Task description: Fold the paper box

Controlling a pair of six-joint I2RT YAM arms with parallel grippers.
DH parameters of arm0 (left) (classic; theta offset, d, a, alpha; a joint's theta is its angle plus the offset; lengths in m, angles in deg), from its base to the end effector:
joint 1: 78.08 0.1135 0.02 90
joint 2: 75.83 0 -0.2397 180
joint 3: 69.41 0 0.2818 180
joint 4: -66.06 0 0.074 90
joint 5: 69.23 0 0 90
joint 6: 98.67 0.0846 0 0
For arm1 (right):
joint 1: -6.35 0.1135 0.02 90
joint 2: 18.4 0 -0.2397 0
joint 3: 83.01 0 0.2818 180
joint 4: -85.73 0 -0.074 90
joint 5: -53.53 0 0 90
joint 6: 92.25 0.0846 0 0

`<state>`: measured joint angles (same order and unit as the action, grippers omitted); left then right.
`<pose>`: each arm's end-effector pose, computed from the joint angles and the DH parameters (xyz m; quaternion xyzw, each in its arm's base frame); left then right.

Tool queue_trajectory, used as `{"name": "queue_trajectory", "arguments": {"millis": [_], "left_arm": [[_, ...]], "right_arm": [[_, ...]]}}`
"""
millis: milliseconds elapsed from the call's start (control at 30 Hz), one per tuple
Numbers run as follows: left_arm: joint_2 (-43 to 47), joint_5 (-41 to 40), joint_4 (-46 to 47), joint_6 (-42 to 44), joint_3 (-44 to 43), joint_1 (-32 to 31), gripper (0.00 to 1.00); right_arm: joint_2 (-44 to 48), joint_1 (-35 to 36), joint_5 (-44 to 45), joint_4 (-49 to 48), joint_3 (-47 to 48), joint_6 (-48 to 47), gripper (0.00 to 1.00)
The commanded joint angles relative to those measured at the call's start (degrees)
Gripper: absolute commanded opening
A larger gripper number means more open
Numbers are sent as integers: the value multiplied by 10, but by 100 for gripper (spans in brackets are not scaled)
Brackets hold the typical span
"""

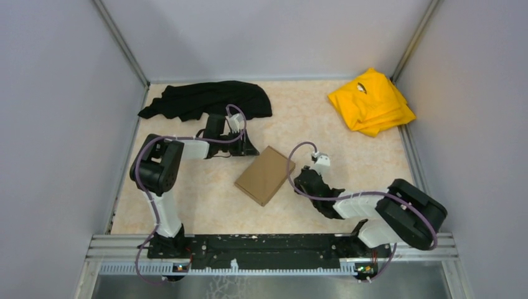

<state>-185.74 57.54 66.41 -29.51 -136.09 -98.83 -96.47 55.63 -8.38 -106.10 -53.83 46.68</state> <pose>0.3662 -0.1929 0.0494 0.1254 0.8700 -0.4049 0.2520 0.2092 0.1819 0.0461 0.1055 0.8687 0.1846 0.4473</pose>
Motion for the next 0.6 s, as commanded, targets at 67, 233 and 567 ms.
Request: {"name": "queue_trajectory", "arguments": {"millis": [67,233,567], "left_arm": [[-28,-20,-124,25,24,-1,47],[-30,-18,-120,22,24,-1,47],[-39,-1,-114,21,17,-2,46]], "right_arm": [[79,-47,-106,105,-44,6,6],[102,-83,-154,86,-51,12,5],[-71,-99,-225,-107,-39,37,1]]}}
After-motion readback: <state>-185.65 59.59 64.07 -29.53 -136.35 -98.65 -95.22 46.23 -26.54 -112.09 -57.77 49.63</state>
